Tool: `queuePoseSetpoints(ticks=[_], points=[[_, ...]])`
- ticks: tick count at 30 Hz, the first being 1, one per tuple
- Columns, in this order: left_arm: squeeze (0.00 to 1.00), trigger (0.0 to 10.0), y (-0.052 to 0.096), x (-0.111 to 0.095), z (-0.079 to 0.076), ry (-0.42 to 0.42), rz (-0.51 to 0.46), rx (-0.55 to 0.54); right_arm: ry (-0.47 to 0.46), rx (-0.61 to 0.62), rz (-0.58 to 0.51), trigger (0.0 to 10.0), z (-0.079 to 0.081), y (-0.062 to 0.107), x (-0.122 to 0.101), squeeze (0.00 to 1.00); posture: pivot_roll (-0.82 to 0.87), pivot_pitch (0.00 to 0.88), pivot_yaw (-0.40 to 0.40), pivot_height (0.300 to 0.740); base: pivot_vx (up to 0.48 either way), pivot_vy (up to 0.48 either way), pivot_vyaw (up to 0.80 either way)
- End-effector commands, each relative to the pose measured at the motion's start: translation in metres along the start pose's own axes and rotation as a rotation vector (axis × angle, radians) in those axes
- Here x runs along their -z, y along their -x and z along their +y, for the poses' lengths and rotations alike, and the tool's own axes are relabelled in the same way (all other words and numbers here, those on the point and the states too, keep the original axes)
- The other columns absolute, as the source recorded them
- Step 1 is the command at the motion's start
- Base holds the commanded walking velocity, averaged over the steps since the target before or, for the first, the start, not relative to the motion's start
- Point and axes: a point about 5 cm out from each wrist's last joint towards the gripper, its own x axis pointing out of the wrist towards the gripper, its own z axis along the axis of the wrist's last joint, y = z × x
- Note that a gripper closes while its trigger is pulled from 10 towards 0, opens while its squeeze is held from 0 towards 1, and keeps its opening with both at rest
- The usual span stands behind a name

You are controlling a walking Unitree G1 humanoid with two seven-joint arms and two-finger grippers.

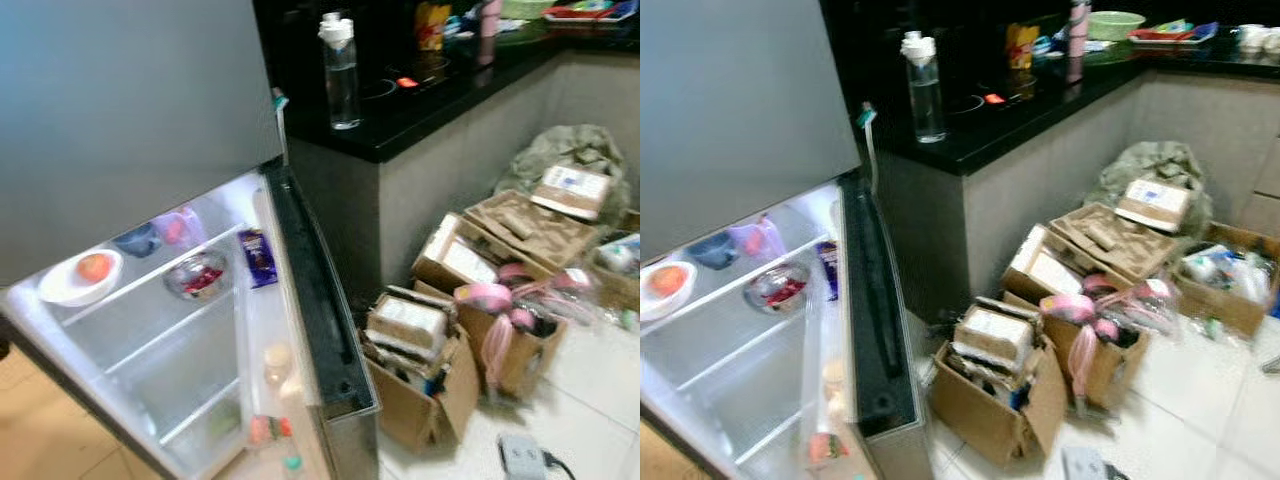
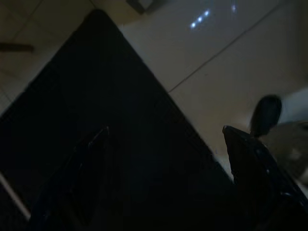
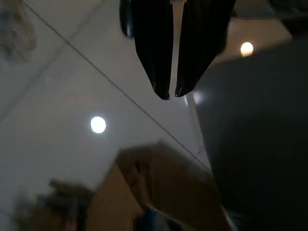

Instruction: Restocking fridge

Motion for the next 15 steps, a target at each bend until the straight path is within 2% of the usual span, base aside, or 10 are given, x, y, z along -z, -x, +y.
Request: queuePoseSetpoints(ticks=[1,15], points=[[0.0,10.0,0.0016,0.0096,0.0023,-0.008,0.036,-0.002,-0.01,-0.01,0.024,10.0,0.0054,0.0021,0.01,0.0,-0.06,0.128,0.087,0.734,0.0,0.0,0.8],[0.0,10.0,0.0007,0.0058,-0.0017,-0.007,0.027,0.034,-0.014,0.007,0.035,10.0,0.0016,0.0041,0.014,0.0,-0.06,0.138,0.094,0.734,0.0,0.0,0.8]])
